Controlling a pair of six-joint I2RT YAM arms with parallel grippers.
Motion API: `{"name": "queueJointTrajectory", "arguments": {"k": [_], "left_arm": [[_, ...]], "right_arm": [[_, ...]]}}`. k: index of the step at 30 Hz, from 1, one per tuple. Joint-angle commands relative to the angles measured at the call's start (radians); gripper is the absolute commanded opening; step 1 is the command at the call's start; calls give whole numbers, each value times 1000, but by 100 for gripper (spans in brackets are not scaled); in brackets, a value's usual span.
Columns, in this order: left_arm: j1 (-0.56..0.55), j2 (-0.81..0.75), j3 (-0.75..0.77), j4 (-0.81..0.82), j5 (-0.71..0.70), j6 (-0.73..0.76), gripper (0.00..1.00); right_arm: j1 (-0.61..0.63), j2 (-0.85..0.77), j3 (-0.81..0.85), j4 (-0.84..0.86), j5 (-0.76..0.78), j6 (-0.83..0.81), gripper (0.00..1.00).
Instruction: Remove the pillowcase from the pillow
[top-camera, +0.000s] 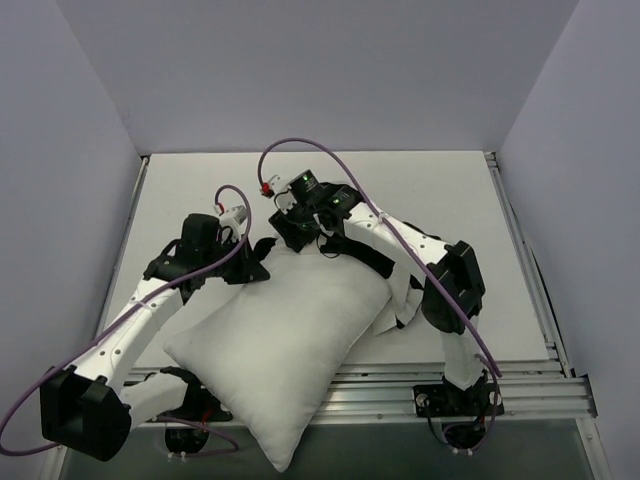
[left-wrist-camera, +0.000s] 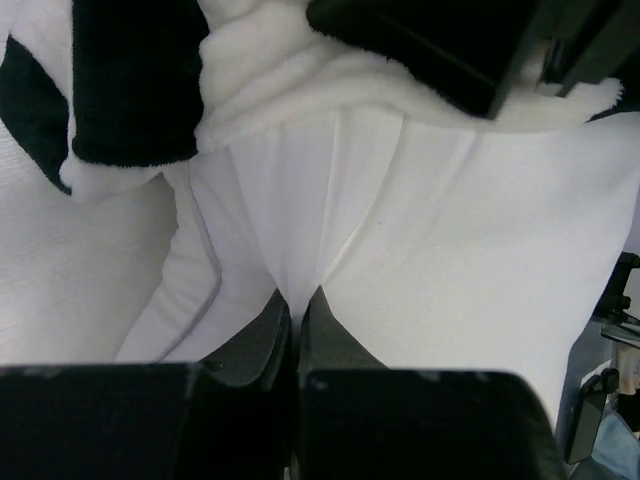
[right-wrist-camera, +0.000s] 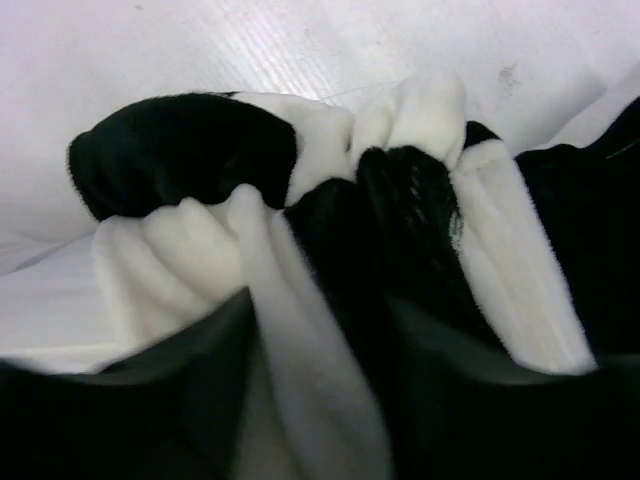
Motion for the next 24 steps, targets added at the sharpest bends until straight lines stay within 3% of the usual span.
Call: {"name": "queueJointTrajectory", "arguments": {"k": [1,2,3,14,21,24], "left_arm": [[4,-84,107,-38,-68,45,2],[4,-90,119,-52,-79,56,2],[4,-106,130,-67,-93,64,2],[8,-202,277,-260,-258,116,2],[14,-252,343,-361,-384,133,2],[16,-258,350,-389,-453,137,2]], "right_arm": [[-41,33,-61,-116,129,-9,35],[-56,30,-68,-105,147,7,8],[-89,24,-76,-90,167,37,0],[-435,-169,-92,5,483,307,0],[-673,-278,-148,16,502,412,0],[-718,-298,-168,16,500,445,0]]}}
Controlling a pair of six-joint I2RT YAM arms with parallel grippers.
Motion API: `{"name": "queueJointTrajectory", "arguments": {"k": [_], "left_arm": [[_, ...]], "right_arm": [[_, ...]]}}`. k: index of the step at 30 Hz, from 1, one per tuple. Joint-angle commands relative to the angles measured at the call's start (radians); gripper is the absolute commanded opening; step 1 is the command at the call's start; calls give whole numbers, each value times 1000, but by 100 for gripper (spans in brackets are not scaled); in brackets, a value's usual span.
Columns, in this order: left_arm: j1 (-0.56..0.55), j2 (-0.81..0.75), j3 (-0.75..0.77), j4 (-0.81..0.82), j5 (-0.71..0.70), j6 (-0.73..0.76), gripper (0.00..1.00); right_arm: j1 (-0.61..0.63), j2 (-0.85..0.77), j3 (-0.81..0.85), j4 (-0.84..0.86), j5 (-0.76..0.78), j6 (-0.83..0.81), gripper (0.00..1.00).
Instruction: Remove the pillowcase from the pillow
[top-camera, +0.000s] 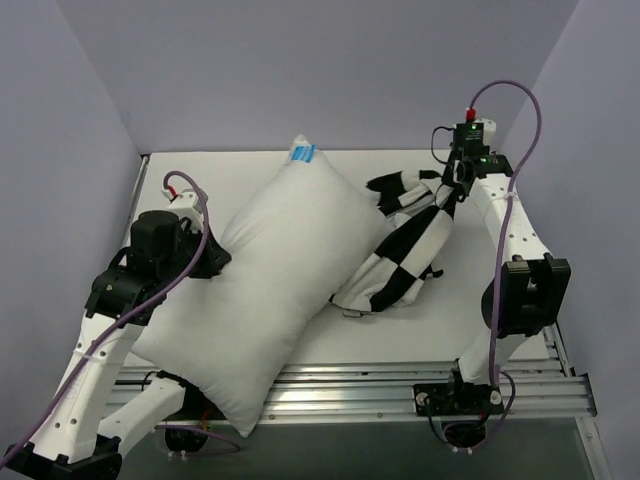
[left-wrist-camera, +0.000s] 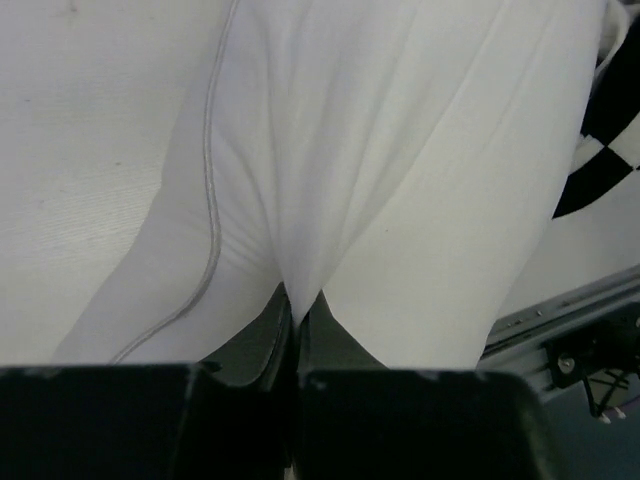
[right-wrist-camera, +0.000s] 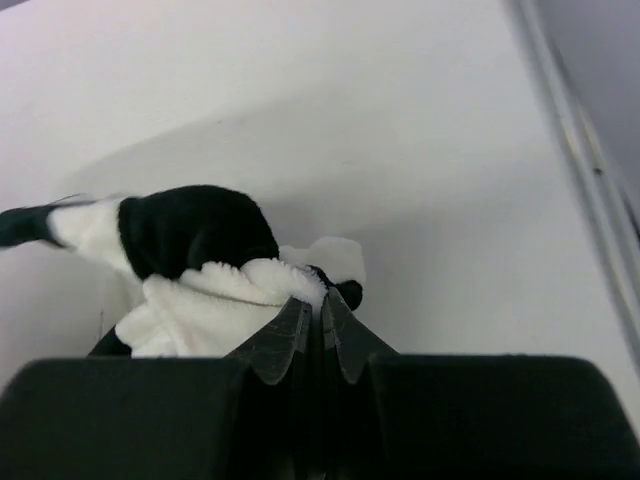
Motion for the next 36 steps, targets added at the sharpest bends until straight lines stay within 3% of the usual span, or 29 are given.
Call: {"name": "queueJointTrajectory", "arguments": {"k": [1,7,14,21,28,32,36], "left_arm": [[24,-39,67,-63,-192,35,2],[33,-15,-11,29,-247,31,2],[79,109,-16,181,-292,-3,2],[223,228,50,339,-228,-92,2],[230,395,153,551,-165,-253,2],[227,433,151,660,-152,-317,2],[222,410,78,697,-122,-317,6]], "right_arm": [[-48,-59,-26,-5,129,57,0],[-8,-105,-90,84,-46,45,0],[52,-177,-79,110,-48,42,0],[37,-255,97,165,-96,11,0],[64,-254,267,259,-322,-7,0],[104,-289,237,348,-469,8,0],[153,-379,70,392,-566,56,0]]}}
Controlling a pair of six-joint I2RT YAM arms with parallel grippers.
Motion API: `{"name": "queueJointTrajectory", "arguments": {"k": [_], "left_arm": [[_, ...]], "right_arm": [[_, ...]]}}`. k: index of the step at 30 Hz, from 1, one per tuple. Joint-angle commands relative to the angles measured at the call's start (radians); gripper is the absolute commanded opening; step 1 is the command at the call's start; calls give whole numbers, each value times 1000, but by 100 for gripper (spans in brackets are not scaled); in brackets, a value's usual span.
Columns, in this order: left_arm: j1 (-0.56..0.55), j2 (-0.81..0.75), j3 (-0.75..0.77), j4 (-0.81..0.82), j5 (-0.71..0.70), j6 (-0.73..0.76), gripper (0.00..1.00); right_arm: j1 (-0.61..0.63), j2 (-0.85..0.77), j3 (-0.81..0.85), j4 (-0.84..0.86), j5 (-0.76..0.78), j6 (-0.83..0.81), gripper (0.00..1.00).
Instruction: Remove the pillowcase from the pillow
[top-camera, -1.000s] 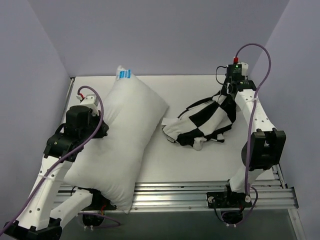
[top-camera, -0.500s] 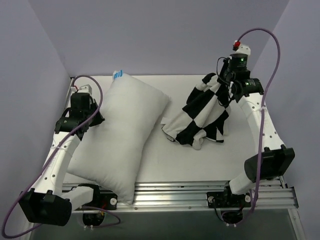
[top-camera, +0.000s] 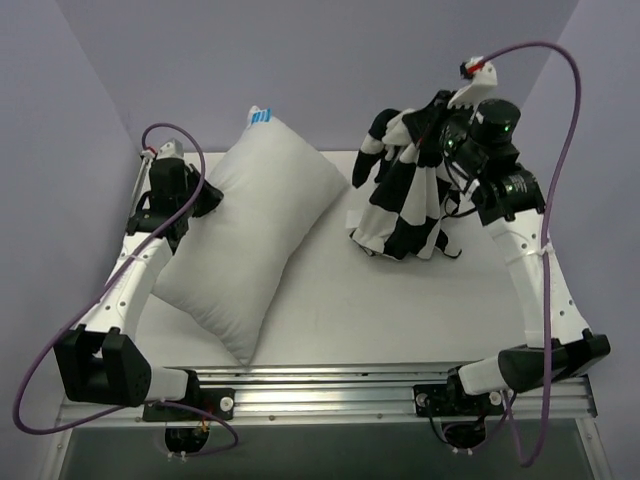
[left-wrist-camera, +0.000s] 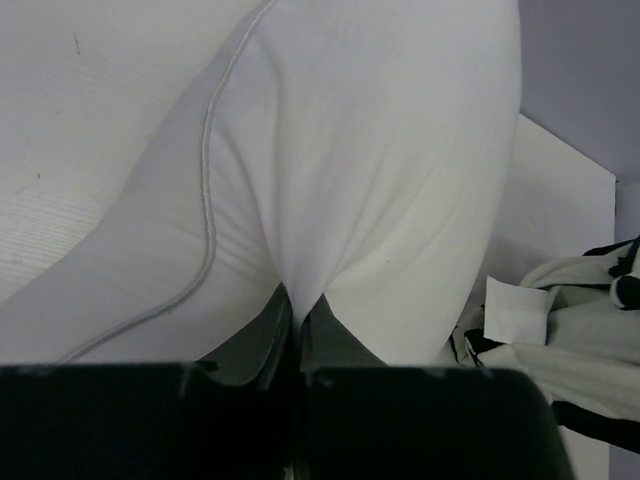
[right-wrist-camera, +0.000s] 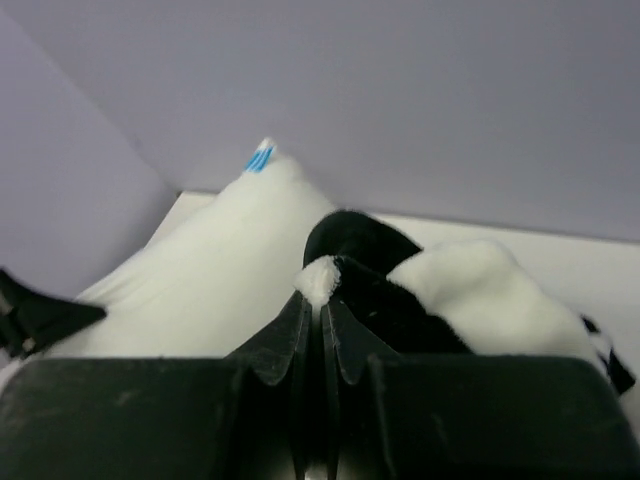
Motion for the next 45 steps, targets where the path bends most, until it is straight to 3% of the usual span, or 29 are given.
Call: {"name": "queueJointTrajectory", "arguments": {"k": [1,2,4,7,12,14,16,17,18,20,21,24,28,32,36,41,45], "left_arm": [[-4,-82,-25,207,30,-50,10],[-3,-102,-51,210,21,-45,21],[-1,-156,-117,189,8,-19,29],[3,-234,-192,138,-19,24,48],[3,-383,-260,-6,-48,109,79],[3,-478,-252,-116,-71,140,88],[3,-571,-223,-185,-110,192,100],[5,-602,-206,-255,-119,208,95],[5,-629,-189,-289,-128,225,94],[5,-693,-122,-384,-137,263,94],[5,-708,-96,-417,-137,274,94],[5,-745,24,-532,-154,320,94],[3,-759,165,-612,-176,352,94],[3,-752,301,-687,-208,370,94],[-13,-747,420,-735,-292,395,94],[-50,-756,504,-738,-380,404,94],[-84,-771,515,-747,-453,421,94]], "right_arm": [[56,-107,-198,142,-147,49,0],[66,-130,-271,200,-147,81,0],[84,-196,-478,242,-145,109,0],[103,-229,-690,211,-142,135,0],[240,-290,-968,170,-101,144,0],[274,-313,-1091,168,-107,163,7],[317,-361,-1149,162,-99,183,28],[327,-379,-1178,148,-89,184,37],[334,-417,-1178,115,-78,183,55],[336,-453,-1151,35,-24,157,70],[334,-476,-1090,6,-3,143,83],[336,-494,-920,-92,112,91,98],[331,-445,-662,-244,397,57,100],[325,-410,-424,-373,806,60,100],[325,-489,-290,-407,1026,6,100],[327,-687,-264,-361,1113,-89,100],[328,-816,-307,-318,1096,-173,100]]}}
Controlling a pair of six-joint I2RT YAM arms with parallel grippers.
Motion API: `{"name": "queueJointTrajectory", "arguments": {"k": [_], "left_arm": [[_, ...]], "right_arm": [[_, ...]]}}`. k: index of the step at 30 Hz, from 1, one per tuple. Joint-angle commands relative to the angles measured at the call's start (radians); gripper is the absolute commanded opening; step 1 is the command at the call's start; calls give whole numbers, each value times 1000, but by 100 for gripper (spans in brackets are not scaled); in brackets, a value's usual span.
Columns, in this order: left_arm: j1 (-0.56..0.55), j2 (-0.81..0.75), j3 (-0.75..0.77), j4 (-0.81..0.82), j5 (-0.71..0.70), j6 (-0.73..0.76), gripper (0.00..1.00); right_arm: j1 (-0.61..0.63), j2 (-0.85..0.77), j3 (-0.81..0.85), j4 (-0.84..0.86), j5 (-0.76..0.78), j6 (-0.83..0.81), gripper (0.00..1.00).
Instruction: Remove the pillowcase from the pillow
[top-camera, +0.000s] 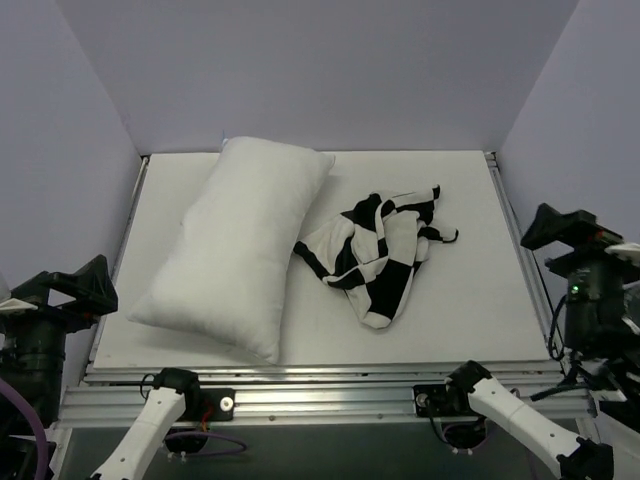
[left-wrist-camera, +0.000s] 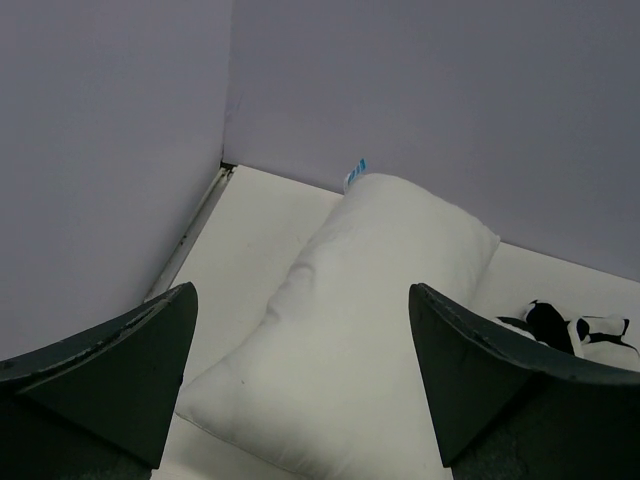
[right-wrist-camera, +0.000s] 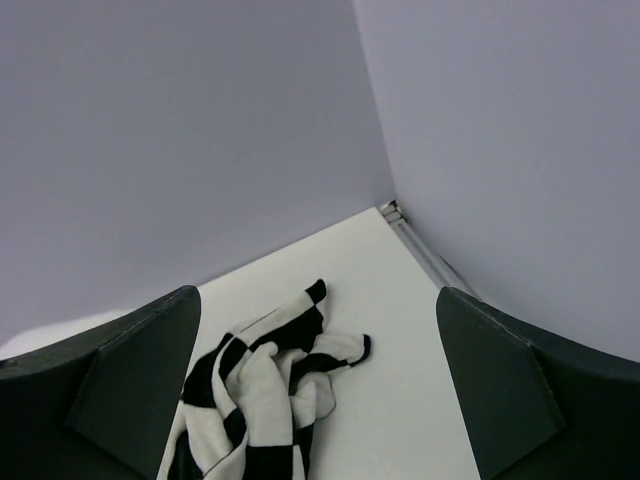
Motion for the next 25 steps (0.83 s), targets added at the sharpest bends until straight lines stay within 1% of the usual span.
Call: {"name": "queueJointTrajectory", "arguments": {"k": [1,5,8,15,25], "left_arm": [[-36,-8,14,-43,-109,33,94],[-65,-31,-8,-43,-131,29,94],[-80,-52,-28,-38,-163,27,94],[-111,-89,-51,-43,-205,17,94],[-137,-94,-86,-34,-223,6,94]], "right_arm": [[0,-82,-18,30,83,-97,100],[6,-162,-46,47,60,-118,100],[12,-186,-65,70,49,-130,100],[26,-183,-93,108,32,-137,100],[38,-179,-112,114,35,-138,100]]}}
